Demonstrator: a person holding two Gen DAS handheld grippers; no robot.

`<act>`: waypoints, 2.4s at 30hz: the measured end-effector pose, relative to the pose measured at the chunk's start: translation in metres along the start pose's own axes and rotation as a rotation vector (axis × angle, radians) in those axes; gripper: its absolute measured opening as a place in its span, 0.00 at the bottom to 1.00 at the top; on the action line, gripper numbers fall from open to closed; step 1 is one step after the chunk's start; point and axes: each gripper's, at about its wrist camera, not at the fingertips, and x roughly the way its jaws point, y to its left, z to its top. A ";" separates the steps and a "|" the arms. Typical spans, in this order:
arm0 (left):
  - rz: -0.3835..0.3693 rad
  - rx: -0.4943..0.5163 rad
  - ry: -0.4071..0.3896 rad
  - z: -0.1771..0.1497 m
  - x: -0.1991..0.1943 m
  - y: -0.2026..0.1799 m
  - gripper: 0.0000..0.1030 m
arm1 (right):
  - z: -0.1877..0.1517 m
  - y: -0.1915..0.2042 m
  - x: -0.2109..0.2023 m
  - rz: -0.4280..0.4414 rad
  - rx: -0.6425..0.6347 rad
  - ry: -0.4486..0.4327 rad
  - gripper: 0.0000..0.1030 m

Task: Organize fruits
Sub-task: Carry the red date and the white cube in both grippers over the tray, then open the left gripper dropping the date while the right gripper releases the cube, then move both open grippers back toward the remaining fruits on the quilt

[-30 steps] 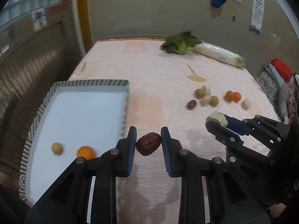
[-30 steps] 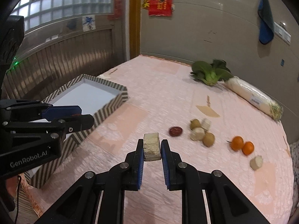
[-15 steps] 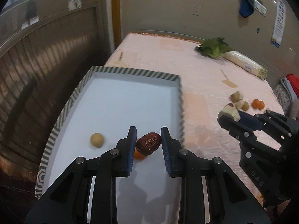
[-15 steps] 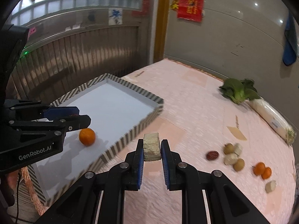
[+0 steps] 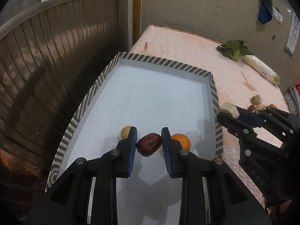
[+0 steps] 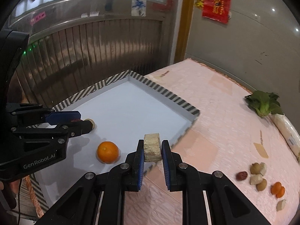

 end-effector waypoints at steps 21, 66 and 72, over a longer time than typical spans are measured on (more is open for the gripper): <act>0.026 -0.048 0.074 -0.010 0.026 0.017 0.31 | 0.007 0.014 0.065 0.102 0.018 0.095 0.17; -0.206 0.140 0.132 0.013 0.036 -0.200 0.56 | -0.134 -0.175 -0.082 -0.135 0.393 0.035 0.24; -0.214 0.161 0.175 0.031 0.071 -0.236 0.56 | -0.153 -0.202 -0.097 -0.138 0.435 0.018 0.27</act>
